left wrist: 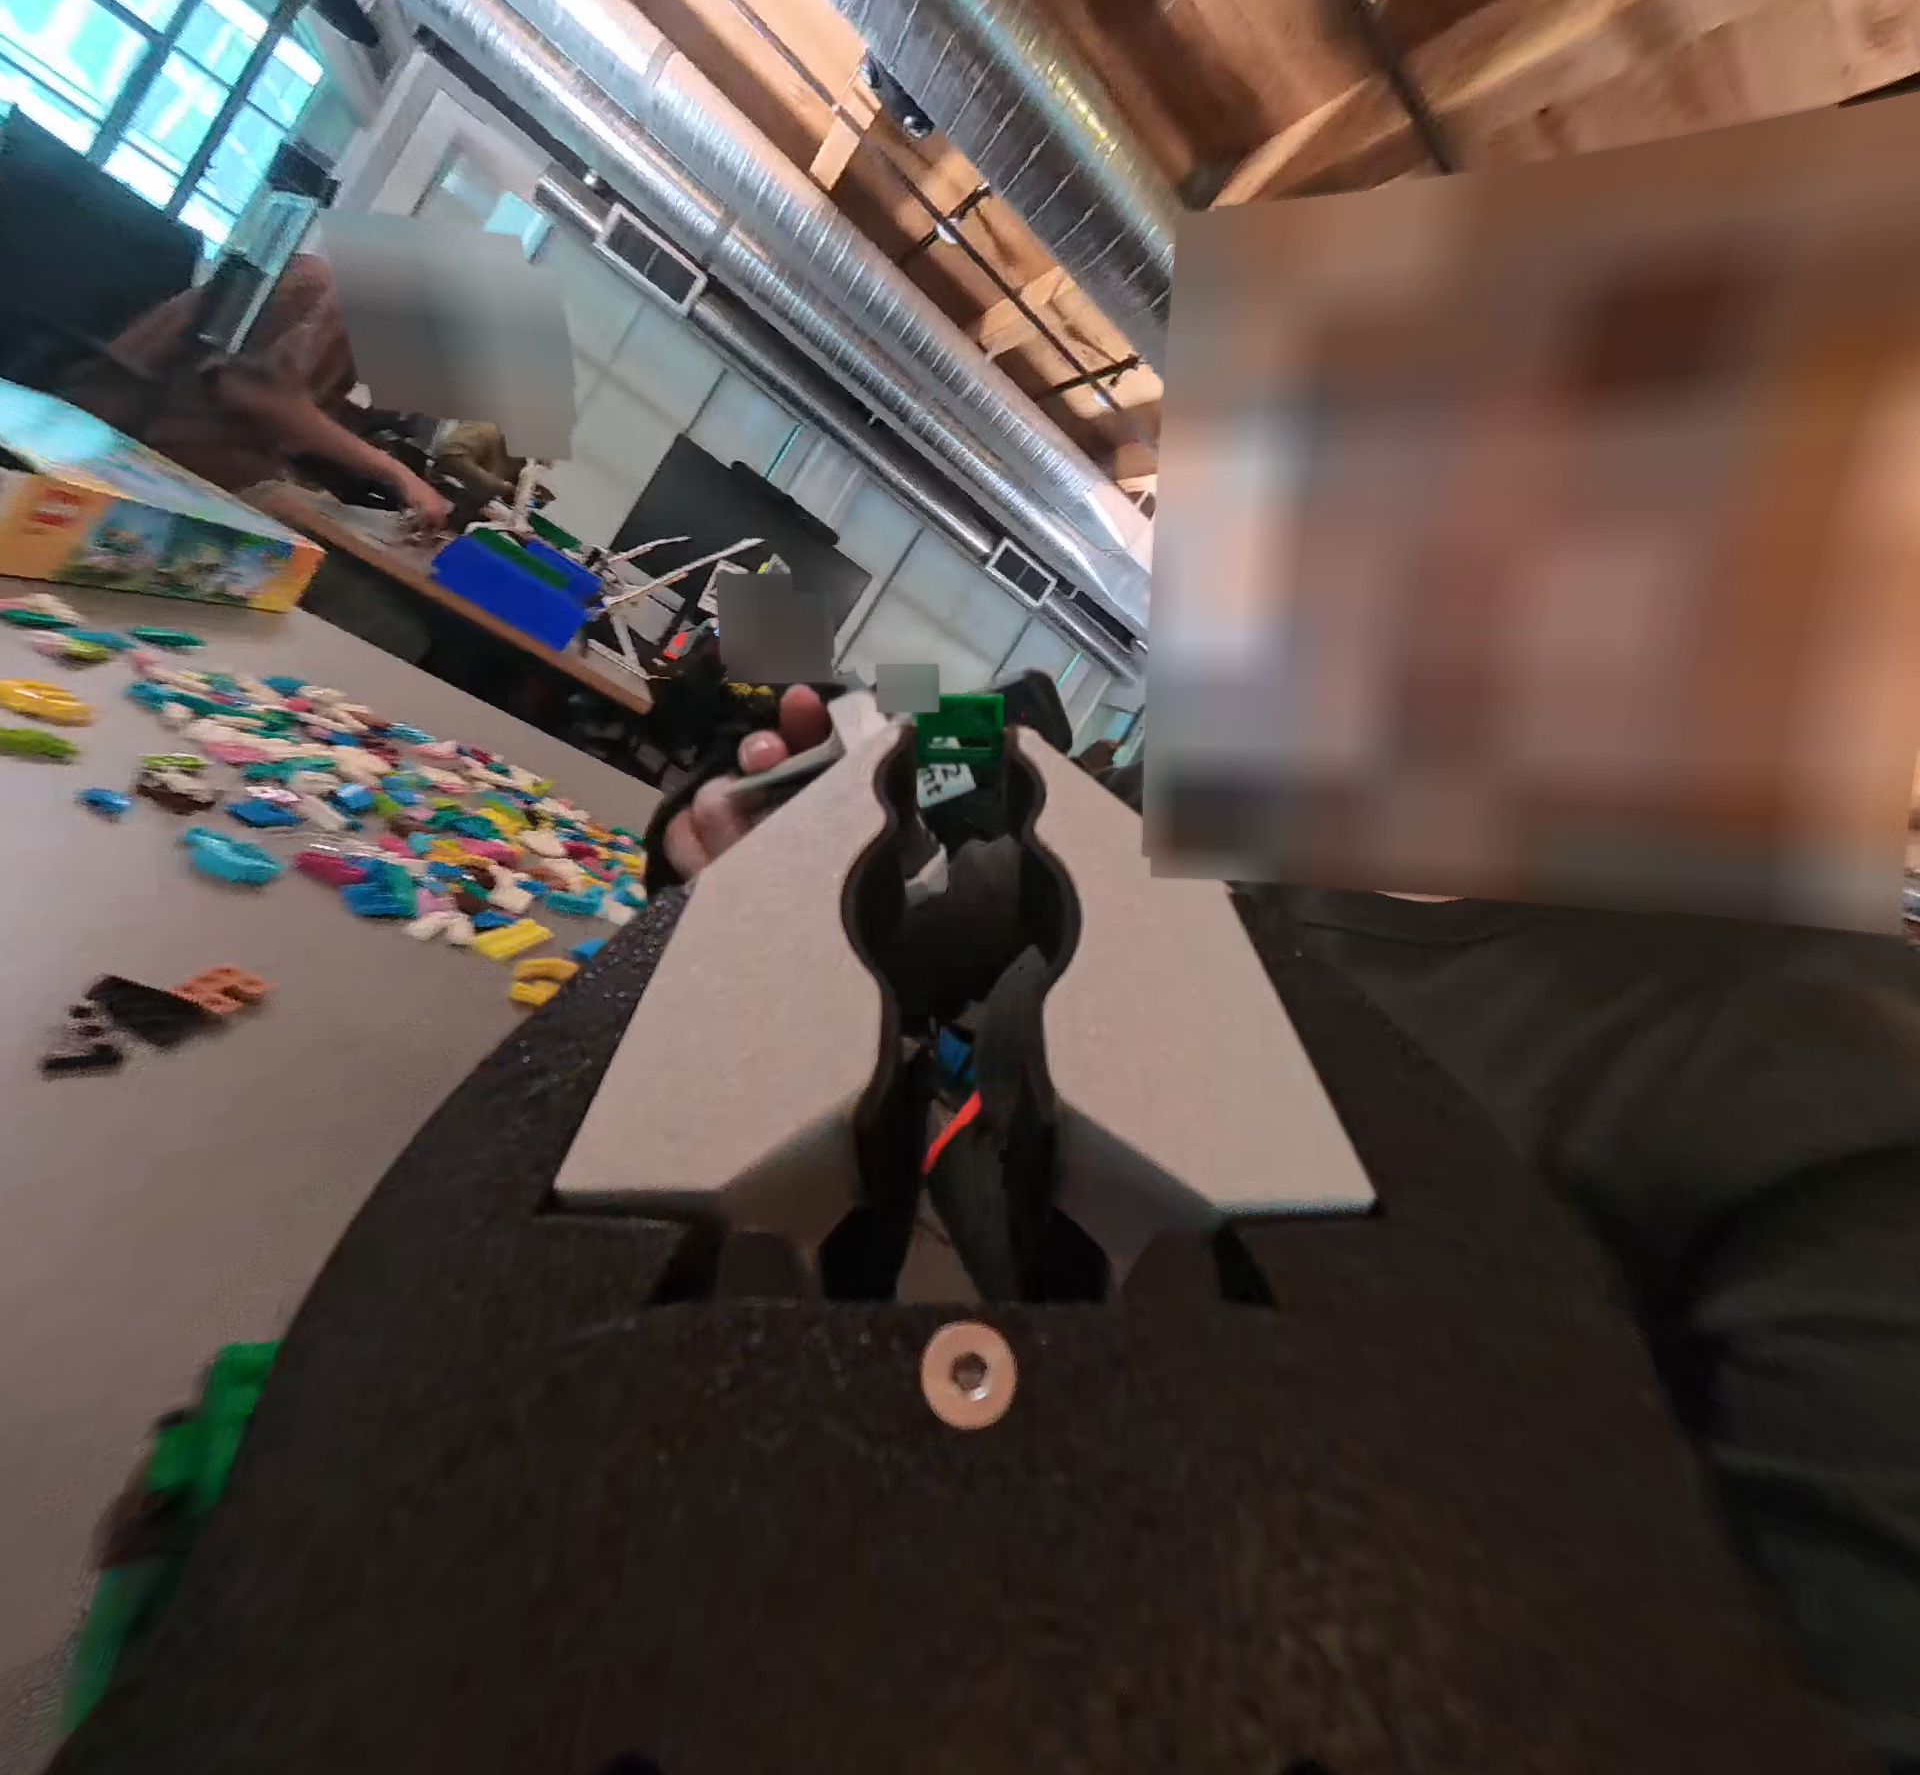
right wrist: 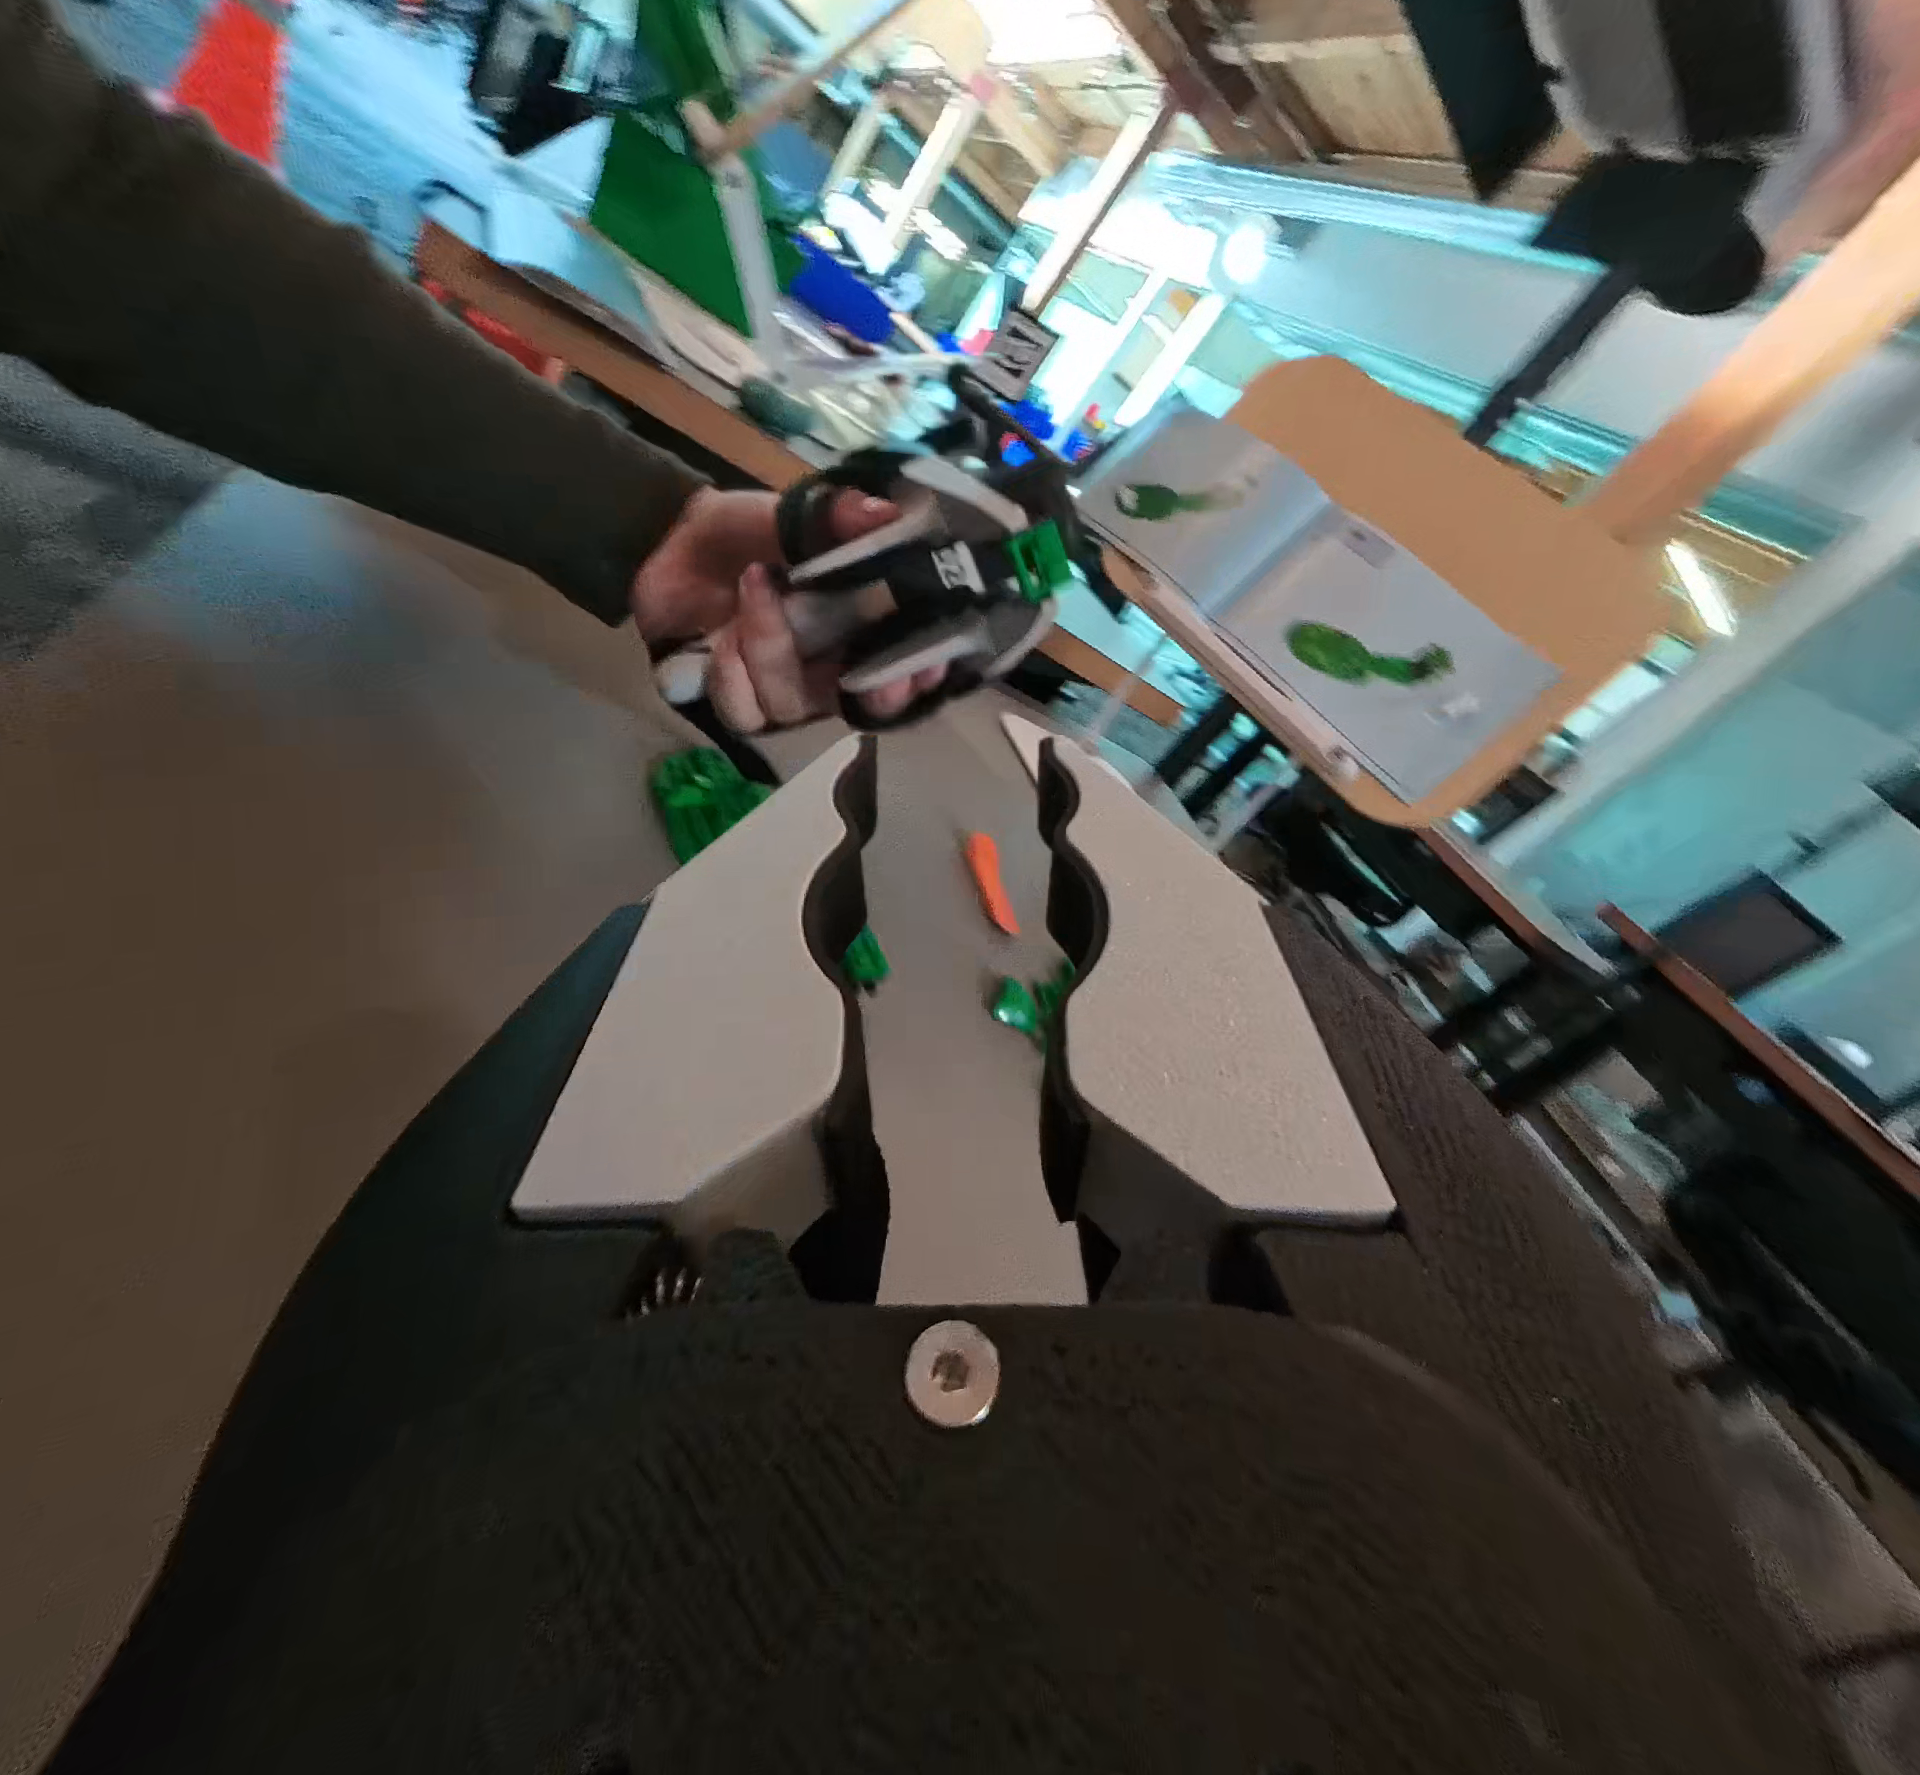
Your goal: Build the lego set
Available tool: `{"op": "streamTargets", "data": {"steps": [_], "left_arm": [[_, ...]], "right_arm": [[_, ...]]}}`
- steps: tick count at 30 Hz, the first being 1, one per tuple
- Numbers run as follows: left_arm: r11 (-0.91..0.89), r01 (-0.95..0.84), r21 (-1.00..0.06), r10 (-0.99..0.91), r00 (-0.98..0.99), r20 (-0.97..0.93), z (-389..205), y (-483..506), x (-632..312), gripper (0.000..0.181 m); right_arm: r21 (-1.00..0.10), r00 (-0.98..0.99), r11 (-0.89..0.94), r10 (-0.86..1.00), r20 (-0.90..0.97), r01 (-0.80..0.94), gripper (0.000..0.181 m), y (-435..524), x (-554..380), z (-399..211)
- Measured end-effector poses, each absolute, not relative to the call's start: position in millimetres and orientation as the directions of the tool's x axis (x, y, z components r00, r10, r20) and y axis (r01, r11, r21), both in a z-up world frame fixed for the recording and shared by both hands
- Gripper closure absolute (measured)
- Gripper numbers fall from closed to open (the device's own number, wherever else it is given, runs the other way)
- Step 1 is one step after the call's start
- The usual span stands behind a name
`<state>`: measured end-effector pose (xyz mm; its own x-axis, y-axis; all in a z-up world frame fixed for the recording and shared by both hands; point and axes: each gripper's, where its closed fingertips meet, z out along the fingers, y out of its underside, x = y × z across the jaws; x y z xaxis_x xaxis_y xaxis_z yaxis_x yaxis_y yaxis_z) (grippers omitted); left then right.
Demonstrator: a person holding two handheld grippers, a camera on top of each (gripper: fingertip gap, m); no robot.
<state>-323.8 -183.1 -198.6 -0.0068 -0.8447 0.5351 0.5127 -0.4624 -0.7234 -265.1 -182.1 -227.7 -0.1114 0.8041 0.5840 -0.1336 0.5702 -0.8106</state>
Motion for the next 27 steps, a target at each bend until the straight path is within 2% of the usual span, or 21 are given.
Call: {"op": "streamTargets", "data": {"steps": [8, 14, 18, 23, 25, 27], "left_arm": [[-0.549, 0.280, -0.787, -0.828, -0.060, 0.557, -208.0, -226.4, -287.9, 0.167], [-0.596, 0.144, -0.790, -0.803, -0.087, 0.590, -215.8, -243.5, -271.0, 0.167], [-0.619, 0.118, -0.777, -0.785, -0.080, 0.614, -222.7, -247.1, -268.0, 0.167], [-0.617, 0.189, -0.764, -0.777, 0.003, 0.629, -227.8, -241.2, -273.4, 0.163], [-0.560, 0.169, -0.811, -0.802, 0.134, 0.581, -240.7, -239.1, -276.8, 0.158], [-0.462, 0.091, -0.882, -0.805, 0.375, 0.460, -266.0, -228.2, -284.9, 0.156]], "right_arm": [[-0.846, -0.571, 0.523, 0.665, 0.481, -0.104, 0.160, -237.1, -282.7, -198.7], [-0.753, -0.723, 0.657, 0.509, 0.467, -0.024, 0.174, -247.7, -284.0, -216.5], [-0.737, -0.762, 0.676, 0.473, 0.443, -0.009, 0.176, -255.2, -280.5, -221.9], [-0.822, -0.724, 0.565, 0.598, 0.345, 0.076, 0.177, -247.2, -284.8, -226.6], [-0.870, -0.659, 0.467, 0.707, 0.259, 0.159, 0.177, -232.5, -291.8, -232.0], [-0.906, -0.580, 0.330, 0.805, 0.123, 0.265, 0.177, -214.6, -298.8, -244.3]]}}
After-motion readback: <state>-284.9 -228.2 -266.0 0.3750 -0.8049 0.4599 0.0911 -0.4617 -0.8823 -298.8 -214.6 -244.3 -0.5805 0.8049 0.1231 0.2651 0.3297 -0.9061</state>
